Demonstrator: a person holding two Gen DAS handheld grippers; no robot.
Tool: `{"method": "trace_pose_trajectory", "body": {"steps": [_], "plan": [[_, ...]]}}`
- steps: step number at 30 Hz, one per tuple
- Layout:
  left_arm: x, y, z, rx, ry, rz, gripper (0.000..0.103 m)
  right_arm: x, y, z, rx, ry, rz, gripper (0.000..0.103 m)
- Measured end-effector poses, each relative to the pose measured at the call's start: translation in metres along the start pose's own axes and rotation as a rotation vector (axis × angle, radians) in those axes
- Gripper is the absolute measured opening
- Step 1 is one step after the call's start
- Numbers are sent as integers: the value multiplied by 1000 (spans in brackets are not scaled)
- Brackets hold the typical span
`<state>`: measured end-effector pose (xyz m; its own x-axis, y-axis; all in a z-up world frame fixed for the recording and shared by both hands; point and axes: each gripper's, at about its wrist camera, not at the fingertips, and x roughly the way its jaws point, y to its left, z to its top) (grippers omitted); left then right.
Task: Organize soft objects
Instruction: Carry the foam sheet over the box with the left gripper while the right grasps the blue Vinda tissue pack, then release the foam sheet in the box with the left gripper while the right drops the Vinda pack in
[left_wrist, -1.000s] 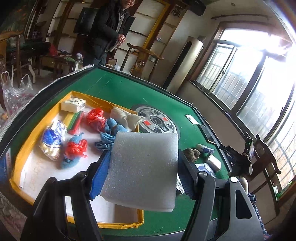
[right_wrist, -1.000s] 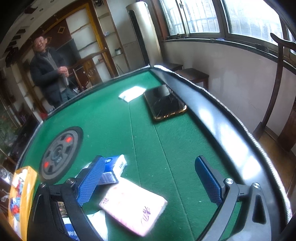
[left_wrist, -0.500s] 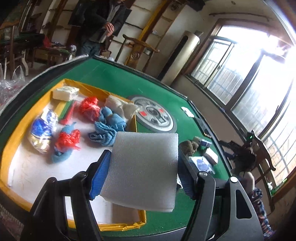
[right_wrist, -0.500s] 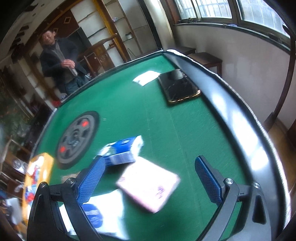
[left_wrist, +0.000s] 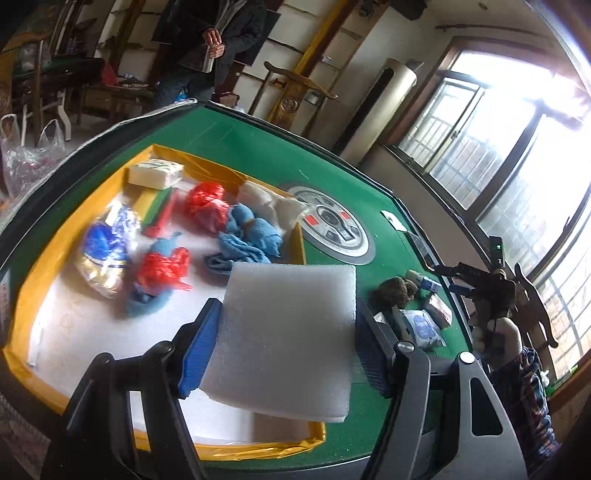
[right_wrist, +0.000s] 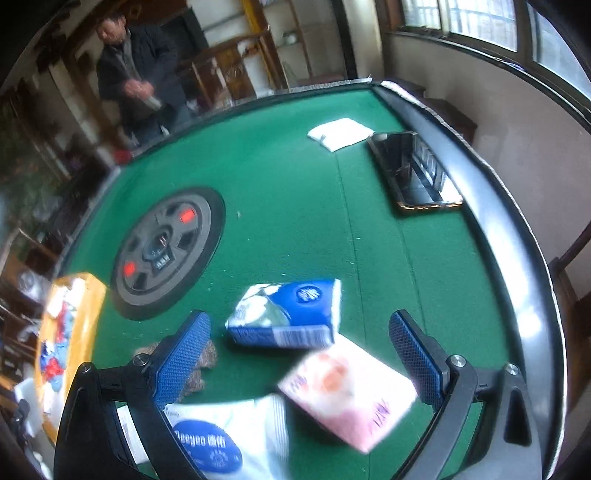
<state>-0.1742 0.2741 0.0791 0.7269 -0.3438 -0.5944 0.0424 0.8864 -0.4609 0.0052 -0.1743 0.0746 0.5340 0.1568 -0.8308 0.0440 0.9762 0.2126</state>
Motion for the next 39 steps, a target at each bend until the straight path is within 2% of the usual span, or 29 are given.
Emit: {"method": "trace_pose_trajectory", "body": {"steps": [4, 8, 9, 10, 13, 17, 21, 26, 29, 33, 37, 39], "plan": [[-3, 13, 2, -28, -10, 12, 68, 30, 24, 12, -110, 73, -139, 95], [-5, 18, 0, -39, -8, 16, 68, 60, 35, 15, -163, 162, -217, 94], [-6, 19, 0, -40, -8, 20, 68, 62, 37, 14, -169, 170, -217, 86], [-7, 20, 0, -41, -8, 25, 68, 62, 38, 12, -173, 176, -205, 64], [-11, 23, 1, -43, -16, 42, 68, 56, 41, 8, -191, 174, -180, 62], [-15, 28, 2, -58, -29, 55, 68, 31, 43, 2, -188, 111, -148, 62], [-18, 35, 1, -63, -30, 91, 68, -10, 55, -3, -186, 17, -68, 62], [-12, 55, 2, -86, 2, 180, 68, -50, 114, -23, -301, -29, 122, 62], [0, 68, 3, -119, 62, 201, 68, -55, 159, -40, -381, -17, 212, 62], [17, 69, 5, -96, 113, 232, 69, -44, 220, -66, -466, 35, 345, 62], [33, 73, 15, -97, 131, 277, 71, -28, 268, -91, -558, 75, 408, 62], [39, 80, 21, -136, 150, 274, 71, -20, 289, -103, -601, 98, 432, 62]]}}
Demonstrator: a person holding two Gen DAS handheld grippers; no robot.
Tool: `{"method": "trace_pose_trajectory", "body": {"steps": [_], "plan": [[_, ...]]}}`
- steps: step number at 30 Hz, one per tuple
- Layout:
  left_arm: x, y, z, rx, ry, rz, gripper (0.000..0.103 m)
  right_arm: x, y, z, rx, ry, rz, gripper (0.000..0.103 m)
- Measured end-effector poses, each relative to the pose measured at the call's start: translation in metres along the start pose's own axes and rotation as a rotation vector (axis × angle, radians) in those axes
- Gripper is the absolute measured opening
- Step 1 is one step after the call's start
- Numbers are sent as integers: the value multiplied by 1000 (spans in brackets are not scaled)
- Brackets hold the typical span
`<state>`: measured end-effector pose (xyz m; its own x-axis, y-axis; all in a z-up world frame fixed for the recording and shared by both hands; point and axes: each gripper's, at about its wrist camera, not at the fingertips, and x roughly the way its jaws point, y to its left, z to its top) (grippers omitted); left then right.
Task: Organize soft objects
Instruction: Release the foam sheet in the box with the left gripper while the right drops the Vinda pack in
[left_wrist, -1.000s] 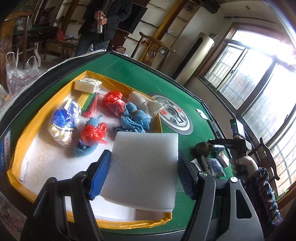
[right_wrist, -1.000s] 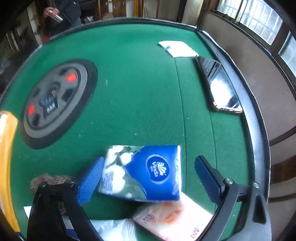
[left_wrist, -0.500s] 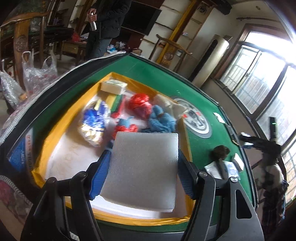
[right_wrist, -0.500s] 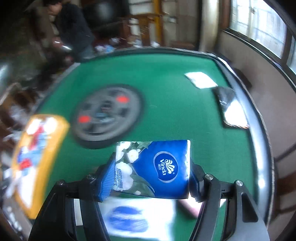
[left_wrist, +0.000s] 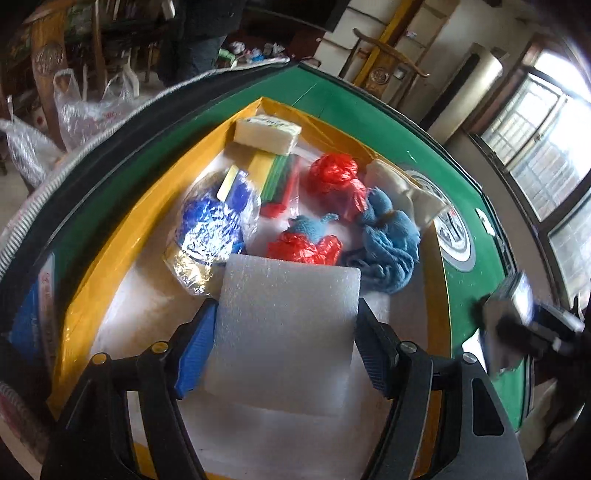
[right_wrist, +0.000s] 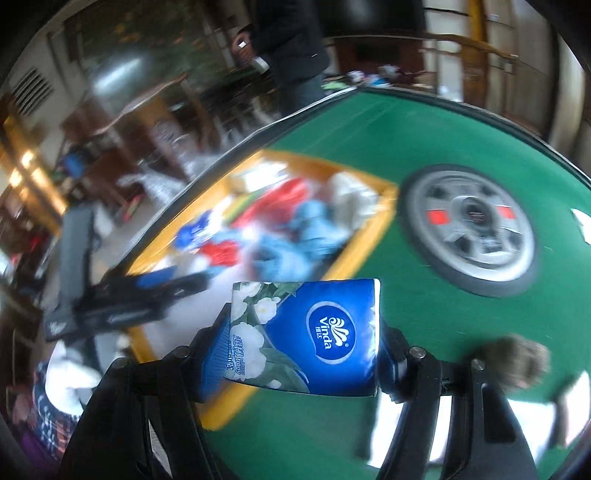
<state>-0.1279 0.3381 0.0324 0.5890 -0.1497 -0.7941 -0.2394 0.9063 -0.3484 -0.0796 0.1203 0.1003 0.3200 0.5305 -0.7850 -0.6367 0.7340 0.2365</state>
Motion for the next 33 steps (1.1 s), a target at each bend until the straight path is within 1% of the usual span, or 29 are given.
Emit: {"method": "trace_pose_trajectory", "body": {"steps": [1, 3, 5, 7, 9, 12, 14, 16, 18, 19, 21, 22, 23, 25, 27, 28, 30, 33], "plan": [[2, 4, 3, -32, 14, -20, 71, 6, 7, 0, -22, 8, 9, 62], [-3, 10, 4, -70, 13, -73, 71, 18, 21, -1, -62, 23, 22, 62], [-16, 13, 2, -82, -21, -99, 71, 27, 37, -3, -112, 39, 37, 62], [-35, 18, -2, -94, -68, -125, 71, 36, 48, -5, -155, 55, 35, 62], [-52, 24, -5, -113, -118, -133, 71, 46, 56, -7, -187, 72, 15, 62], [-74, 34, -13, -150, -194, -124, 74, 58, 60, -9, -219, 79, -19, 65], [-82, 39, -17, -166, -211, -117, 74, 61, 61, -10, -231, 76, -36, 66], [-90, 45, -23, -189, -216, -129, 74, 57, 58, -12, -230, 57, -33, 68], [-102, 48, -29, -196, -243, -129, 74, 47, 51, -15, -208, 18, -19, 69], [-109, 49, -32, -190, -258, -116, 74, 40, 47, -17, -191, -12, -3, 69], [-121, 51, -34, -180, -283, -94, 74, 21, 36, -21, -145, -109, 17, 69], [-129, 52, -35, -176, -298, -81, 74, 10, 29, -24, -120, -167, 17, 74], [-136, 53, -36, -174, -313, -66, 74, -1, 21, -28, -95, -228, 2, 75], [-152, 55, -38, -173, -353, -29, 74, -20, 7, -33, -49, -343, -59, 76], [-166, 55, -41, -171, -382, -2, 74, -36, -9, -38, 2, -445, -143, 77], [-173, 55, -42, -169, -396, 11, 74, -42, -17, -42, 33, -494, -185, 82], [-187, 54, -47, -176, -423, 36, 74, -48, -28, -45, 72, -530, -215, 86], [-206, 55, -54, -198, -448, 63, 74, -51, -43, -52, 113, -547, -287, 86]]}}
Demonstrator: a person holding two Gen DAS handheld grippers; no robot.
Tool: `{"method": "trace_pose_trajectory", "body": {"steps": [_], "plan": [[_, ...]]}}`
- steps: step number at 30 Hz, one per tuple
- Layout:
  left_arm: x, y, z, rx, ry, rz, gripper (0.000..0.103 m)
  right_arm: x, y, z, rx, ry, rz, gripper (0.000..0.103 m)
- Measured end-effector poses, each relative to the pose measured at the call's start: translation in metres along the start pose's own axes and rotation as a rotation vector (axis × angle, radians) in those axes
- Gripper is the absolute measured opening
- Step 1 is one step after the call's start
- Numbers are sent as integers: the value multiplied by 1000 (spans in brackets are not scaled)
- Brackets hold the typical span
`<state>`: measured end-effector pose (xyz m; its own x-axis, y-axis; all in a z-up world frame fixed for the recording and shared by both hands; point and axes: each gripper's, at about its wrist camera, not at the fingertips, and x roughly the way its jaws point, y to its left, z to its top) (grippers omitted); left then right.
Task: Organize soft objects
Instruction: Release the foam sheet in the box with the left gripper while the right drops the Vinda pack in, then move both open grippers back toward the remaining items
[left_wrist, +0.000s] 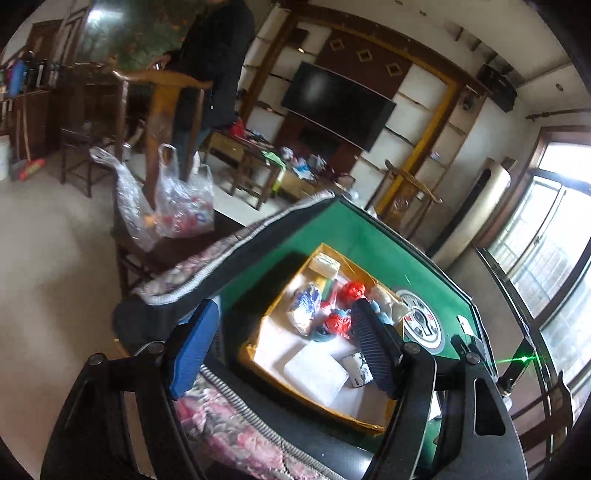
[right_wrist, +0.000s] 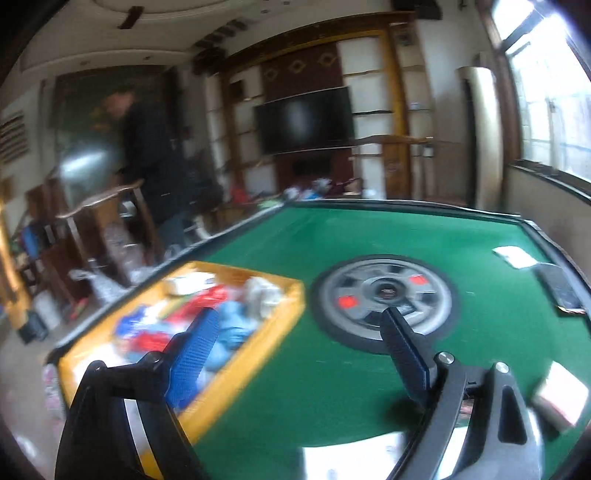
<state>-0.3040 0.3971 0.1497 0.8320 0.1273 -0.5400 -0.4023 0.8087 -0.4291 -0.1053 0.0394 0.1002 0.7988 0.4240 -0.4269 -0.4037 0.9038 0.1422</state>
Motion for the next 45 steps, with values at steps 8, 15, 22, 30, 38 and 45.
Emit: {"method": "trace_pose_trajectory", "body": {"steps": [8, 15, 22, 30, 38, 45], "plan": [[-62, -19, 6, 41, -109, 48, 74, 6, -31, 5, 75, 1, -90, 86], [-79, -44, -4, 113, -144, 21, 74, 1, -23, 3, 23, -9, -91, 86], [-78, -58, -18, 154, -124, -43, 77, -7, -18, 0, 23, -43, -119, 86], [-13, -99, -37, 214, 15, -219, 79, -62, -39, -1, 139, -48, -8, 86], [64, -152, -85, 295, 234, -343, 79, -134, -134, -14, 152, 1, -283, 87], [90, -192, -131, 409, 378, -367, 79, -101, -187, -3, 269, 44, -300, 87]]}}
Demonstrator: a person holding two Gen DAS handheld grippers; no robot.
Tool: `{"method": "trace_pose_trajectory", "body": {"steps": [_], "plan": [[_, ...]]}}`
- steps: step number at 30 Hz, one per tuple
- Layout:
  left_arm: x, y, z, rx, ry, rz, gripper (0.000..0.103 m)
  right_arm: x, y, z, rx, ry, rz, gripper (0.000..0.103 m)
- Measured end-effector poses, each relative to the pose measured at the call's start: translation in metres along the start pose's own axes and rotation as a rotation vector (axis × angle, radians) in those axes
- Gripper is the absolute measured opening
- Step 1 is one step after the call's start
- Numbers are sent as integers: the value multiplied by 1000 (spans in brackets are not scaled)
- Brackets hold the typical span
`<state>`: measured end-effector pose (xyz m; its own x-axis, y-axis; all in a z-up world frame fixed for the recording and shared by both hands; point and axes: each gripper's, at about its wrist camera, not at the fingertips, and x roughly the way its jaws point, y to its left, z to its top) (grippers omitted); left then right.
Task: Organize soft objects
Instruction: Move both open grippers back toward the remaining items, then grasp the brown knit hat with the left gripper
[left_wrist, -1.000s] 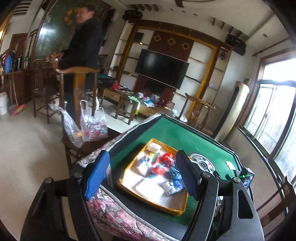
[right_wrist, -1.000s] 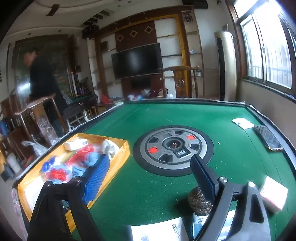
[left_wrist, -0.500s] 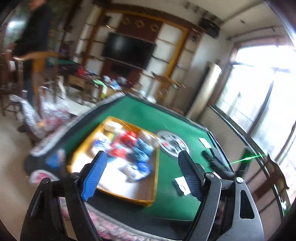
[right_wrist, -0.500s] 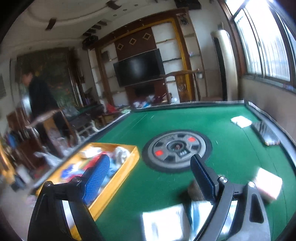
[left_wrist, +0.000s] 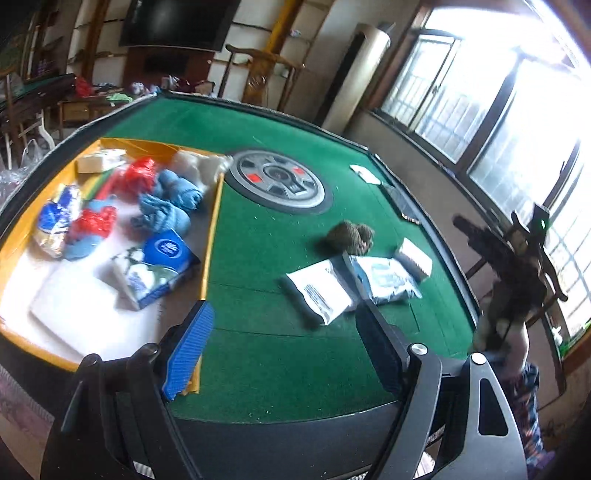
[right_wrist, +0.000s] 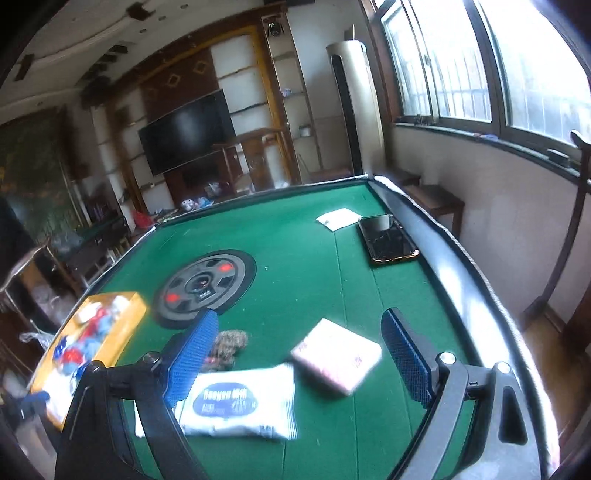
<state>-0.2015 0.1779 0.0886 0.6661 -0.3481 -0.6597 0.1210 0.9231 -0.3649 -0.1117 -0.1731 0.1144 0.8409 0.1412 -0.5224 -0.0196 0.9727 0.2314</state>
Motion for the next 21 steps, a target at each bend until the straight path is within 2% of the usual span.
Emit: {"method": "trace_pose_trajectory", "body": {"steps": [5, 8, 13, 16, 21], "plan": [[23, -17, 14, 19, 50, -10, 79, 50, 13, 9, -48, 89, 93, 87], [40, -28, 28, 20, 73, -27, 79, 55, 9, 6, -61, 69, 71, 87], [89, -52, 55, 28, 106, -61, 79, 56, -31, 0, 55, 87, 56, 87], [128, -66, 71, 29, 137, -87, 79, 50, -53, 1, 154, 57, 59, 87], [184, -89, 85, 75, 187, -85, 79, 53, -61, 4, 179, 61, 37, 87]]}}
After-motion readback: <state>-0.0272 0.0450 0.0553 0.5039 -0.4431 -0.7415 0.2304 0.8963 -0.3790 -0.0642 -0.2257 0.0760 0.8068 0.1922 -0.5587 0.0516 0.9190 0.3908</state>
